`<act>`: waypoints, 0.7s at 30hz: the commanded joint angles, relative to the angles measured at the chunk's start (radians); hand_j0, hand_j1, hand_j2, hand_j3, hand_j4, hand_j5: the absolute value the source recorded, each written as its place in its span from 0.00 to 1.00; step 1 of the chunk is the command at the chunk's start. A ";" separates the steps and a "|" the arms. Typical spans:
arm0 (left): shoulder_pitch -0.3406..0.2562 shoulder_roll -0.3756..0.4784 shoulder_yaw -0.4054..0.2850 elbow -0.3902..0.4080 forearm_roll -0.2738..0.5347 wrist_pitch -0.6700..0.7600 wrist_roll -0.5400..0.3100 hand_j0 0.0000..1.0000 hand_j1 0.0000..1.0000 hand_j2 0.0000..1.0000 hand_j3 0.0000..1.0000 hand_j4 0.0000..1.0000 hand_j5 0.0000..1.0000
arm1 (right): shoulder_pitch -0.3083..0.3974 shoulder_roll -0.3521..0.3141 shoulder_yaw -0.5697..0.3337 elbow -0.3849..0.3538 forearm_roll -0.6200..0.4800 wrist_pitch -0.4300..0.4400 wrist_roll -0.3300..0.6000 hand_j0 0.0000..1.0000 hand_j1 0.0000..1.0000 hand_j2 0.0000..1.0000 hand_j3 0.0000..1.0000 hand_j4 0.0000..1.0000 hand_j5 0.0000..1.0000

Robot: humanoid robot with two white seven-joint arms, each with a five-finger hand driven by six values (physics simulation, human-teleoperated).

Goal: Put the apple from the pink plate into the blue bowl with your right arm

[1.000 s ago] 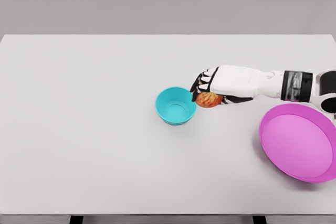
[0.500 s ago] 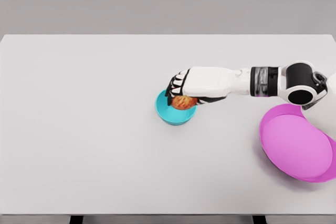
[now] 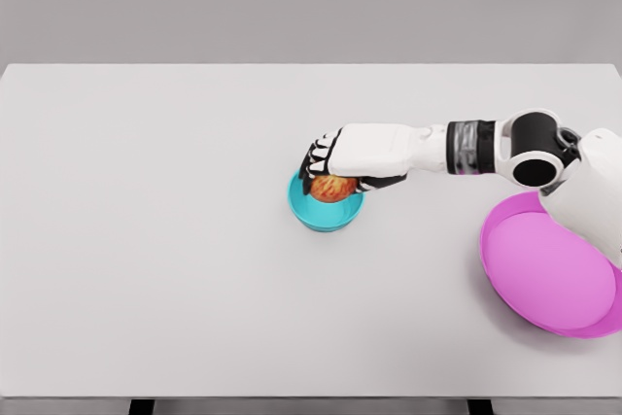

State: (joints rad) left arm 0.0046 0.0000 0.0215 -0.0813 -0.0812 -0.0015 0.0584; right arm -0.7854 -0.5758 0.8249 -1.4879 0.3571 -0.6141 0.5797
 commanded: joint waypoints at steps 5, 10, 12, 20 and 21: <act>0.000 0.000 0.000 0.000 0.000 0.000 0.000 1.00 1.00 1.00 1.00 1.00 1.00 | 0.000 0.011 0.002 0.018 -0.007 0.003 0.000 0.88 0.88 0.88 0.88 0.88 0.88; 0.000 0.000 0.000 0.000 0.000 0.000 0.000 1.00 1.00 1.00 1.00 1.00 1.00 | 0.000 0.010 0.002 0.011 -0.007 0.003 0.000 1.00 1.00 1.00 1.00 1.00 1.00; 0.000 0.000 0.000 0.000 0.000 0.000 0.000 1.00 1.00 1.00 1.00 1.00 1.00 | 0.000 0.008 0.002 0.008 -0.007 0.003 0.000 1.00 1.00 1.00 1.00 1.00 1.00; 0.000 0.000 0.000 0.000 0.000 0.000 0.000 1.00 1.00 1.00 1.00 1.00 1.00 | 0.023 -0.139 -0.184 -0.181 -0.026 0.003 0.031 1.00 1.00 1.00 1.00 1.00 1.00; 0.000 0.000 0.000 0.000 0.000 0.000 0.000 1.00 1.00 1.00 1.00 1.00 1.00 | 0.067 -0.188 -0.231 -0.210 -0.039 0.003 0.031 1.00 1.00 1.00 1.00 1.00 1.00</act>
State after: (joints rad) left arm 0.0046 -0.0001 0.0215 -0.0814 -0.0812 -0.0015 0.0584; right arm -0.6827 -0.6933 0.6762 -1.6367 0.3365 -0.6148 0.6031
